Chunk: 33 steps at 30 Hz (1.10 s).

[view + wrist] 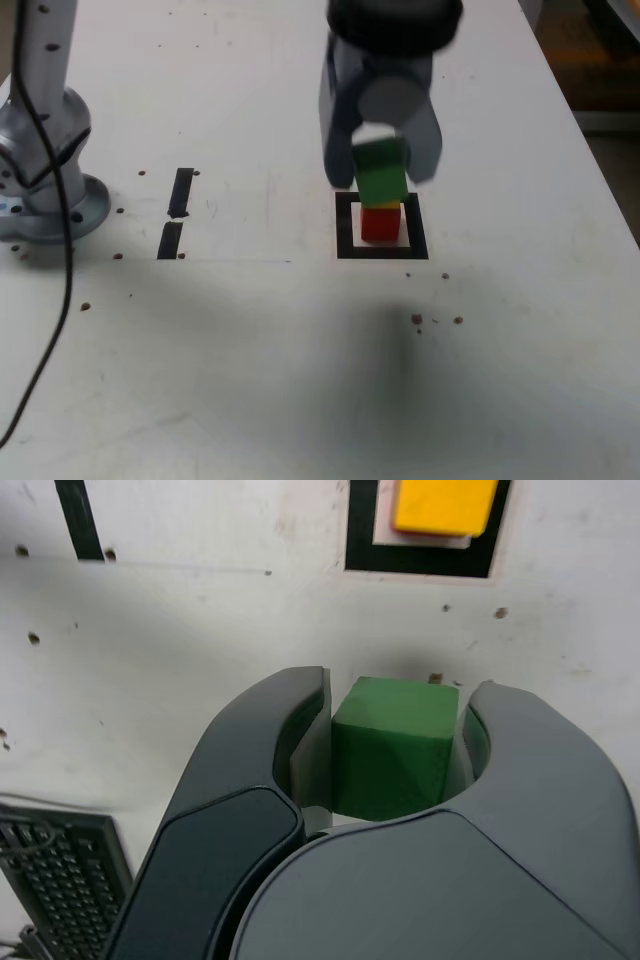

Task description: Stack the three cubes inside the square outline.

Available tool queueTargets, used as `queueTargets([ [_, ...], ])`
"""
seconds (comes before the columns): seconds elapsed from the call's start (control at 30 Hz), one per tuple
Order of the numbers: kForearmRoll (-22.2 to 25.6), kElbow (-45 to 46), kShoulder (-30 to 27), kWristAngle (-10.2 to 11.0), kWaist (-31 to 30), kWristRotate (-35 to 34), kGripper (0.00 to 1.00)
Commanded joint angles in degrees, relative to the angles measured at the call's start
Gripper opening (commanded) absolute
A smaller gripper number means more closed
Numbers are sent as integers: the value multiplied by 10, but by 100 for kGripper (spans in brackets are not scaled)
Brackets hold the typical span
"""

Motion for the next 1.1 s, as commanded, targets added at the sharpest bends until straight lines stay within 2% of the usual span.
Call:
queueTargets([
  [0.0,8,7,-12,9,22,23,10],
  [0.1,9,24,-16,14,60,57,10],
  [0.27,8,41,-15,10,119,98,10],
  [0.37,8,38,-14,13,136,111,10],
  [0.53,8,31,4,14,146,124,10],
  [0.8,8,7,57,-7,147,152,10],
  [1.07,8,11,70,-10,150,167,10],
])
